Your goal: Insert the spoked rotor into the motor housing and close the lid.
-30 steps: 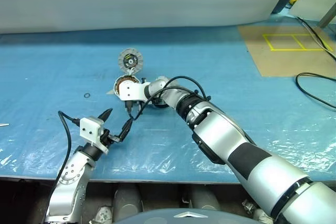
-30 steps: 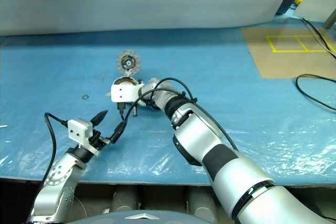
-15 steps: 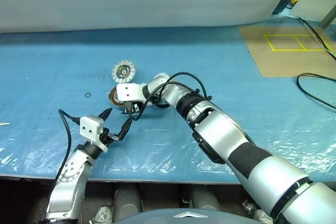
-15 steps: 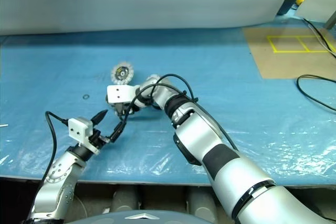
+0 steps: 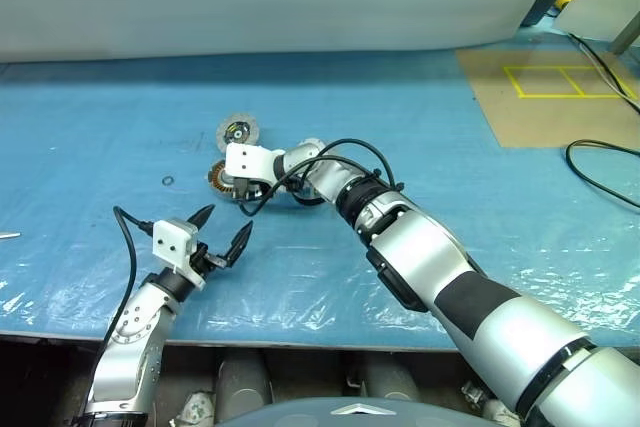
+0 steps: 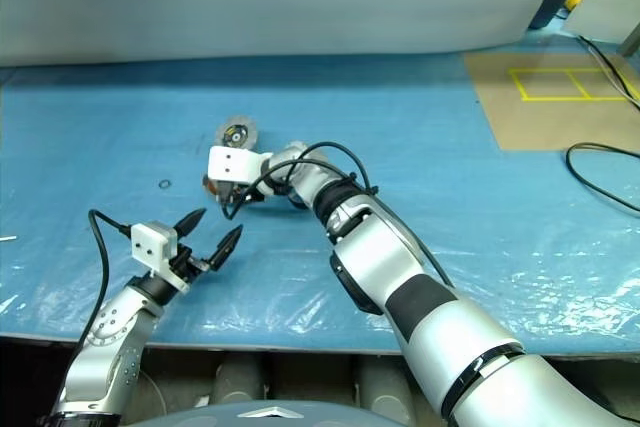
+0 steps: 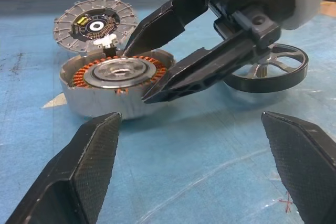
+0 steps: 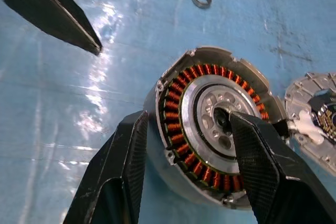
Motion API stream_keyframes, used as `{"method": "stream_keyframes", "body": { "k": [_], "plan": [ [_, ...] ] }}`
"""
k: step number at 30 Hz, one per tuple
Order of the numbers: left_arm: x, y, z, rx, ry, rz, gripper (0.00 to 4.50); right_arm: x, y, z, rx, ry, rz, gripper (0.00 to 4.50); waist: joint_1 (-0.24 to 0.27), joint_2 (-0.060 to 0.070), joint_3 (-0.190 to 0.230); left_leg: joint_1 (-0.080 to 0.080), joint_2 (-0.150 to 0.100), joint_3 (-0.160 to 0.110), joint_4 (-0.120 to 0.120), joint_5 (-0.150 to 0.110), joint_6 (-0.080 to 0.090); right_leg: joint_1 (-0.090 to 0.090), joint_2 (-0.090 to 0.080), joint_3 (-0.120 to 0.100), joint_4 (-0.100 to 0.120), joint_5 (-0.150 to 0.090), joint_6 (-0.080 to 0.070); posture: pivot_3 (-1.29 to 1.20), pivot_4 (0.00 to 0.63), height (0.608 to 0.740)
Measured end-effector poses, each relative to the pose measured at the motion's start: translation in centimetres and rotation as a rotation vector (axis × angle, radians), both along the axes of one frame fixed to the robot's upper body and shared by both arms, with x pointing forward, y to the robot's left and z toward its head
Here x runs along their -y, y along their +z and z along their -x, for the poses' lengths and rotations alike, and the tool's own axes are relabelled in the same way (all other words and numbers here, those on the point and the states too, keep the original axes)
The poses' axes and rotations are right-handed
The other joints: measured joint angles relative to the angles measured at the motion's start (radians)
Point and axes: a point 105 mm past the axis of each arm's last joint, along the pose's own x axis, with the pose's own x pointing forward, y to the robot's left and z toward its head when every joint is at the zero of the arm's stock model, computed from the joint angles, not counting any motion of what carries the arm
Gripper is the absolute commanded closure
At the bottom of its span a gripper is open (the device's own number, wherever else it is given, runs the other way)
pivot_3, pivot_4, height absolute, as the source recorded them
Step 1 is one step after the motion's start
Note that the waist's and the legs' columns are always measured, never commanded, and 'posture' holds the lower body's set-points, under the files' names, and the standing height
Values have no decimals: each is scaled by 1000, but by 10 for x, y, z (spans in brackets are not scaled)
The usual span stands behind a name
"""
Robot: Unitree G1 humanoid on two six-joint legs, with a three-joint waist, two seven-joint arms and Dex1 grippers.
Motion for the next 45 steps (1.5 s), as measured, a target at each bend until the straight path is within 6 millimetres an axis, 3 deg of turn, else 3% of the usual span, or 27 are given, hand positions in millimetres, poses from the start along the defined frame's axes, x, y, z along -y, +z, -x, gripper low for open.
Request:
{"method": "stream_keyframes", "body": {
  "k": [11, 15, 24, 45],
  "plan": [
    [-1, -4, 3, -16, 8, 0, 0, 4, -9, -1, 3, -14, 61, 1902, 0, 0, 0, 0, 0, 0, 0, 0, 0, 0, 0, 0, 0, 0, 0, 0, 150, 740],
    [-2, -4, 3, -17, 9, 0, 0, 4, -8, 1, -31, -15, 49, 1092, 1, 0, 0, 0, 0, 0, 0, 0, 0, 0, 0, 0, 0, 0, 0, 0, 150, 740],
    [-1, -4, 3, -17, 7, 0, 0, 4, -9, 0, -23, -22, 48, 1092, 0, 0, 0, 0, 0, 0, 0, 0, 0, 0, 0, 0, 0, 0, 0, 0, 150, 740],
    [-1, -8, 4, -36, 15, 5, 0, -3, -12, -1, 282, 87, 178, 1092, -5, 0, 0, 0, 0, 0, 0, 0, 0, 0, 0, 0, 0, 0, 0, 0, 150, 740]
  ]
}}
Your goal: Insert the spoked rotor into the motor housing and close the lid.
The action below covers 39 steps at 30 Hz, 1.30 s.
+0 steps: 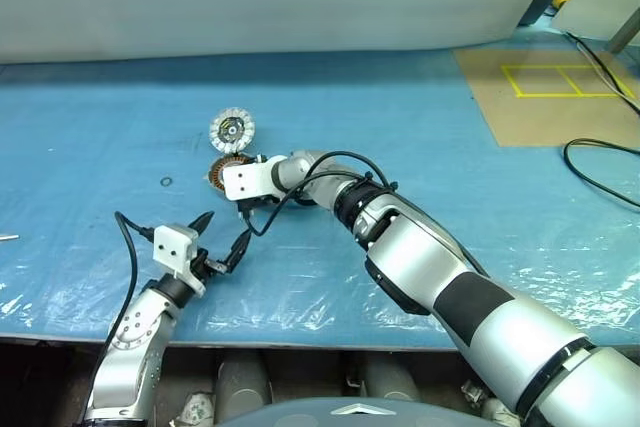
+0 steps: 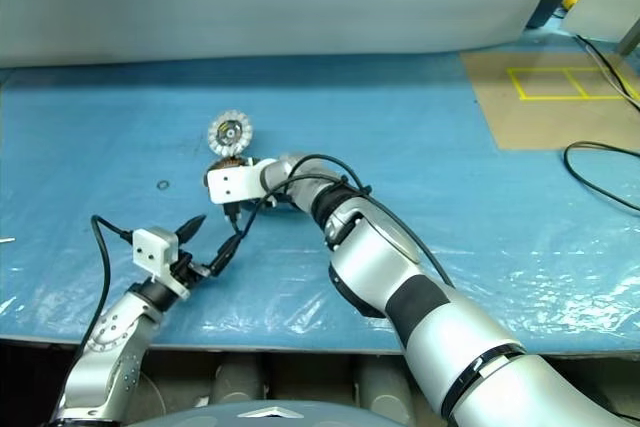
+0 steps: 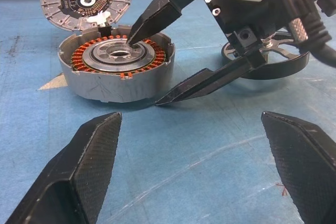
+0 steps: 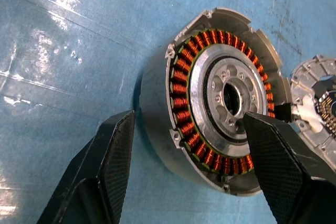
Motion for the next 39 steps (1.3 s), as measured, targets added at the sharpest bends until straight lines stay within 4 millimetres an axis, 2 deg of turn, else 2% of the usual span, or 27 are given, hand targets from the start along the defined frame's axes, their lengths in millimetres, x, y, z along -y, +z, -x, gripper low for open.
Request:
{"method": "stream_keyframes", "body": {
  "k": [5, 12, 27, 30, 33, 39],
  "plan": [
    [1, 2, 0, 6, -1, 0, 0, -1, 0, 1, 28, 18, 8, 1092, 0, 0, 0, 0, 0, 0, 0, 0, 0, 0, 0, 0, 0, 0, 0, 0, 150, 740],
    [2, 1, 2, 3, -5, 0, 0, 2, -1, 2, -89, -22, -13, 1092, 1, 0, 0, 0, 0, 0, 0, 0, 0, 0, 0, 0, 0, 0, 0, 0, 150, 740],
    [2, -1, 12, -9, 29, -10, 0, 6, -5, 3, -159, -54, 51, 1092, 5, 5, -3, 4, -1, 0, 0, 0, 0, 3, -1, 1, 0, 0, 0, 0, 150, 740],
    [1, -2, 15, -14, 39, -11, 0, 9, -4, 0, -172, -94, 51, 1658, 11, 6, -4, 7, -1, 1, 0, 0, 0, 6, -2, 1, 0, 0, 0, 0, 150, 740],
    [0, -2, 17, -17, 49, -12, 0, 9, -4, -1, -175, -110, 55, 2557, 21, 8, -5, 11, -1, 2, -2, 0, 0, 8, -3, 4, 0, -1, 1, 0, 150, 740],
    [-1, 0, 18, -11, 61, -12, 0, 11, -5, -1, -185, -119, 67, 2695, 25, 9, -5, 20, -1, 4, -5, -1, 0, 14, -4, 6, 0, -4, 7, 0, 150, 740]
  ]
}}
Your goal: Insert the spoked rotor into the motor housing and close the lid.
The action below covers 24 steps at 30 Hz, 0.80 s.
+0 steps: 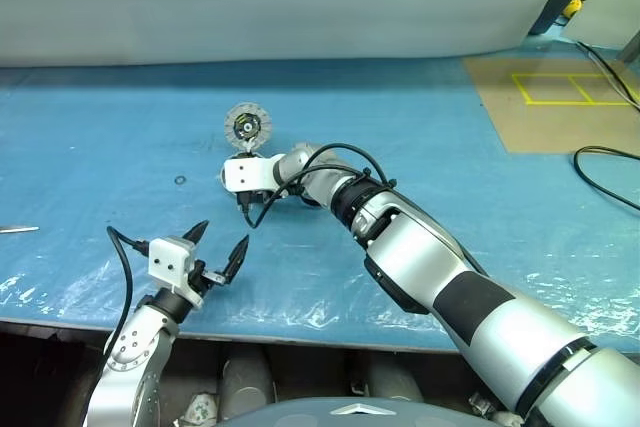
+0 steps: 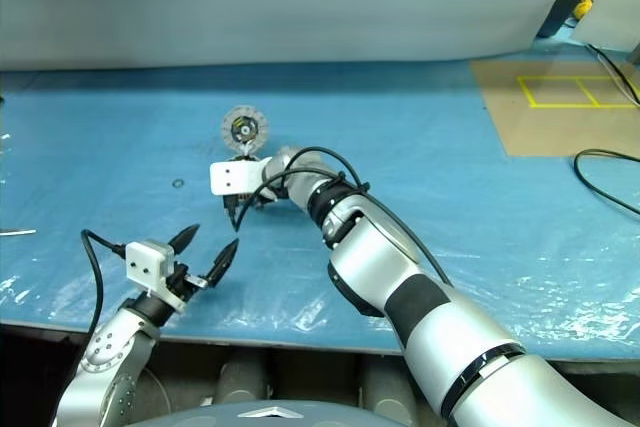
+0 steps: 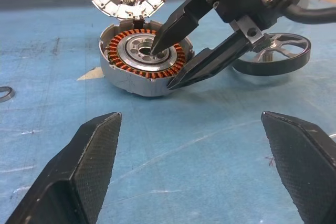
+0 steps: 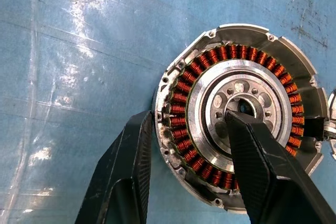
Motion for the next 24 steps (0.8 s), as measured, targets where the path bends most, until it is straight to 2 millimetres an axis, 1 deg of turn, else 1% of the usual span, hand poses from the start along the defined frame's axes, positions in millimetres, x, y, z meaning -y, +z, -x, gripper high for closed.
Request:
{"method": "stream_keyframes", "body": {
  "k": [2, 4, 8, 12, 16, 24],
  "plan": [
    [0, 0, 0, 1, 0, 0, 0, 0, 0, 0, -3, 2, 2, 2701, 0, 0, 0, 0, 0, 0, -1, 0, 0, 0, 0, 0, 0, 0, 0, 0, 150, 740],
    [0, 1, -1, 6, -2, 0, 0, 0, 0, 1, -10, 8, 6, 2701, 0, 2, -1, 0, 0, 0, -1, 0, 0, 0, 0, 0, 0, 2, -3, 0, 150, 740],
    [1, 5, -4, 20, -10, -2, 0, -1, 1, 4, -30, 26, 15, 2701, -2, 4, -4, 0, 0, 1, -2, 0, 0, -1, 0, 1, -2, 1, -2, 0, 150, 740],
    [2, 8, -7, 33, -23, -7, 0, -2, 3, 11, -88, 70, 34, 2701, -5, 4, -6, -1, -1, 5, -4, 0, -1, -3, 0, 3, -4, -2, -2, 0, 150, 740],
    [-2, 11, -7, 39, -37, -22, 0, -4, 6, 23, -168, 155, 77, 2701, -11, 4, -7, -3, -3, 7, -7, -1, -2, -6, 1, 3, -3, -2, -3, 0, 150, 740],
    [-8, 15, -7, 49, -48, -30, 0, -1, 6, 49, -291, 359, 190, 2701, -24, 4, -7, -2, -3, 7, -11, -2, -3, -7, 1, 2, -3, -4, -6, 0, 150, 740]
  ]
}}
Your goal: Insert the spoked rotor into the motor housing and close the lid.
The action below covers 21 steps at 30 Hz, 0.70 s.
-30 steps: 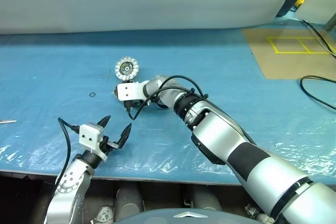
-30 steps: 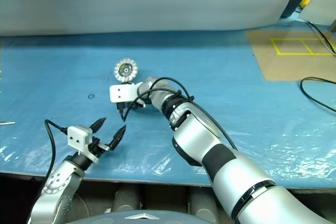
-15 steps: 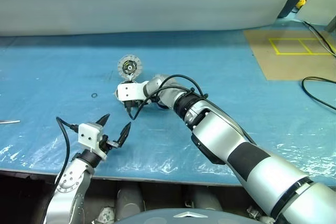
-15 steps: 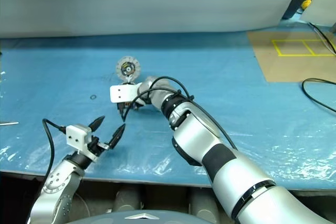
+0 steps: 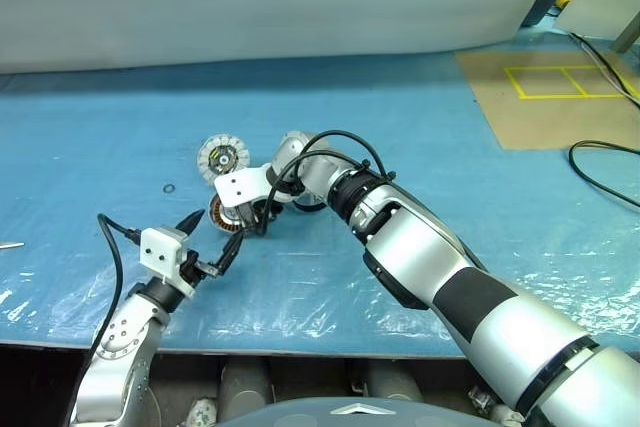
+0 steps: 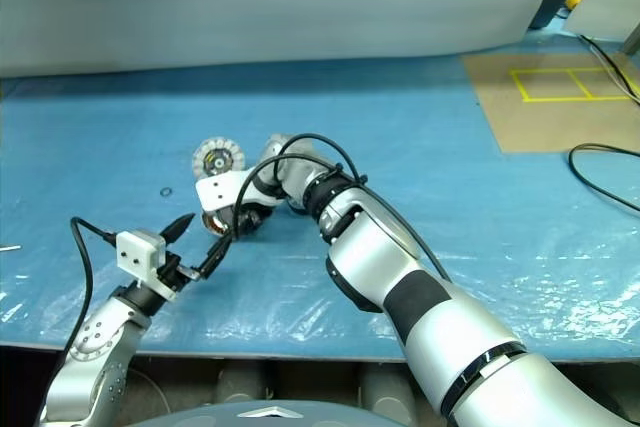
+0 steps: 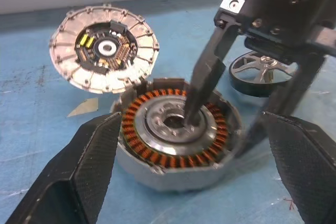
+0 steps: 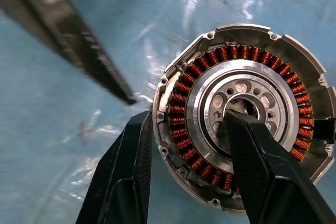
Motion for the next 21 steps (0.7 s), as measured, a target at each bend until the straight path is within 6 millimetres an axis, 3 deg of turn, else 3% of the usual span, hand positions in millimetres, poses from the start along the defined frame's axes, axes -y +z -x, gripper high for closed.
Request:
{"method": "stream_keyframes", "body": {
  "k": [5, 12, 18, 21],
  "plan": [
    [-4, 1, 1, 0, -4, -4, 0, 0, 0, 1, -6, 11, 7, 2701, 0, 0, 0, 0, 0, 0, 1, 0, 0, 0, 0, 0, 1, 0, 0, 0, 150, 740],
    [-7, -4, -2, -28, -20, -16, 0, 1, -1, 2, -35, -8, -8, 406, 2, 0, 0, -1, 1, 0, 2, 0, 0, -1, 0, 0, 1, 0, 0, 0, 150, 740],
    [-7, 1, -13, -11, -51, -21, 0, 4, 5, 13, -161, 36, -13, 406, 1, -2, 2, -6, 4, 0, 5, 0, 0, -4, 2, -1, 2, 0, 0, 0, 150, 740],
    [-8, 2, -18, -6, -53, -2, 0, -1, 29, 18, -215, 83, -64, 406, -2, -5, 4, -16, 6, 0, 9, 2, 3, -13, 4, -1, 4, 0, 0, 0, 150, 740]
  ]
}}
